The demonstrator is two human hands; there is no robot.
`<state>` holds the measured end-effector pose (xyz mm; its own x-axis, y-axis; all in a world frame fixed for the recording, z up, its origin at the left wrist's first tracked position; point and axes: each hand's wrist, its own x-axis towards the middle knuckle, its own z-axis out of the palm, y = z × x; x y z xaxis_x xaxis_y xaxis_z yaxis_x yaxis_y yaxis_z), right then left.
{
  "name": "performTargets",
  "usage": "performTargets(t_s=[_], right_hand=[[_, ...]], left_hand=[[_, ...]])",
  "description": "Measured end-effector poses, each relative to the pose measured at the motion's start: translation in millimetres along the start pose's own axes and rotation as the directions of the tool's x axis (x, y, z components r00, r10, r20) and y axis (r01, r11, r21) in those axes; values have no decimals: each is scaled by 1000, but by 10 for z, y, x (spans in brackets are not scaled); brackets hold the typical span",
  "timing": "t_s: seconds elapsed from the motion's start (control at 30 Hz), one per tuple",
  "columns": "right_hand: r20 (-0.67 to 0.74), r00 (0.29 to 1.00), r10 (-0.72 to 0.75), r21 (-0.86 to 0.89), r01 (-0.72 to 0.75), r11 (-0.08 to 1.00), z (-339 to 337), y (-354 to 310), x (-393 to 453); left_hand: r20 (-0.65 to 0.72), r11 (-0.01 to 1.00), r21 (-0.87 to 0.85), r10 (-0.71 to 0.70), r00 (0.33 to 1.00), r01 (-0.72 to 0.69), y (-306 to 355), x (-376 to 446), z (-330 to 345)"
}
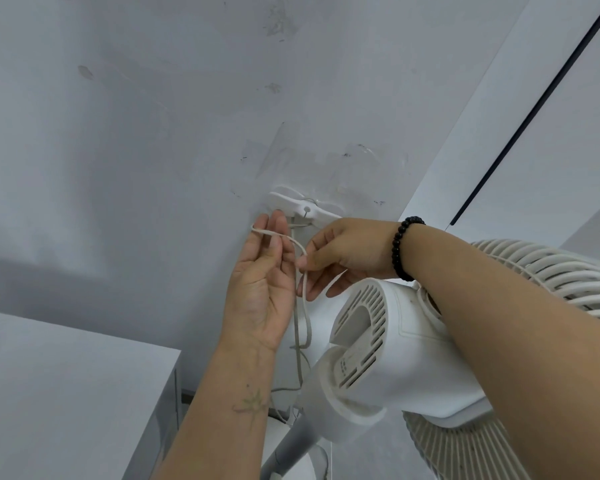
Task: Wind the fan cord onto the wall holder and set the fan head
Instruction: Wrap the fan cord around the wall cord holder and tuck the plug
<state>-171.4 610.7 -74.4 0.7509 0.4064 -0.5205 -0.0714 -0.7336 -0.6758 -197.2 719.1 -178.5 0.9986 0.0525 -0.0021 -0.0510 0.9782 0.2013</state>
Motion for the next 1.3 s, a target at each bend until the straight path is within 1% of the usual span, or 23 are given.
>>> performTargets(t_s=[0.07,0.1,0.17,0.27,0.4,0.47,0.53,0.6,0.67,0.77,0.83,0.93,1.03,1.1,1.17,1.3], right_hand=[[-5,1000,18,142,-17,990,6,-16,-18],[-32,999,26,212,-18,977,2,-25,-26],[-137,990,18,246,16,969,-38,-23,-26],[-272,962,-28,159,74,985,-83,-8,7],[-392,917,-75,10,86,996,-66,-1,20],[-479,871,-108,-71,84,994,-77,-11,17],[-564,811,-155,-138,92,986,-96,-16,12],[-630,751,-197,-158,125,980,-112,-12,12],[-678,701,-223,-161,154,975,-123,-8,13],[-711,666,-225,-162,157,974,-129,-6,18],[-718,664,-209,-149,147,978,-124,-8,19],[-731,658,-180,-123,131,984,-124,-9,11],[-733,659,-167,-131,105,986,-130,-16,0],[-729,667,-154,-128,89,988,-128,-19,-2],[-731,668,-142,-121,78,990,-127,-23,-5],[-737,663,-130,-111,70,991,-132,-25,-9]], left_hand=[[-27,1000,19,19,999,-19,-6,12,1],[-29,999,46,27,999,-25,-12,10,6],[-27,992,121,35,999,-32,-21,3,22],[-33,975,219,52,998,-44,2,-10,54],[-42,961,268,73,996,-59,9,-17,76],[-34,966,252,68,997,-58,5,-25,98],[-22,979,199,56,998,-51,22,-32,130],[-1,985,159,61,998,-60,43,-42,159],[19,984,160,73,997,-75,54,-58,179],[50,974,207,81,995,-90,77,-70,194],[63,965,240,91,994,-104,102,-61,198],[122,946,297,94,988,-127,117,-49,208],[206,929,352,43,978,-115,147,-51,207],[233,933,348,11,972,-94,190,-57,206],[224,940,330,9,975,-85,219,-58,206],[148,941,323,60,987,-105,243,-46,178]])
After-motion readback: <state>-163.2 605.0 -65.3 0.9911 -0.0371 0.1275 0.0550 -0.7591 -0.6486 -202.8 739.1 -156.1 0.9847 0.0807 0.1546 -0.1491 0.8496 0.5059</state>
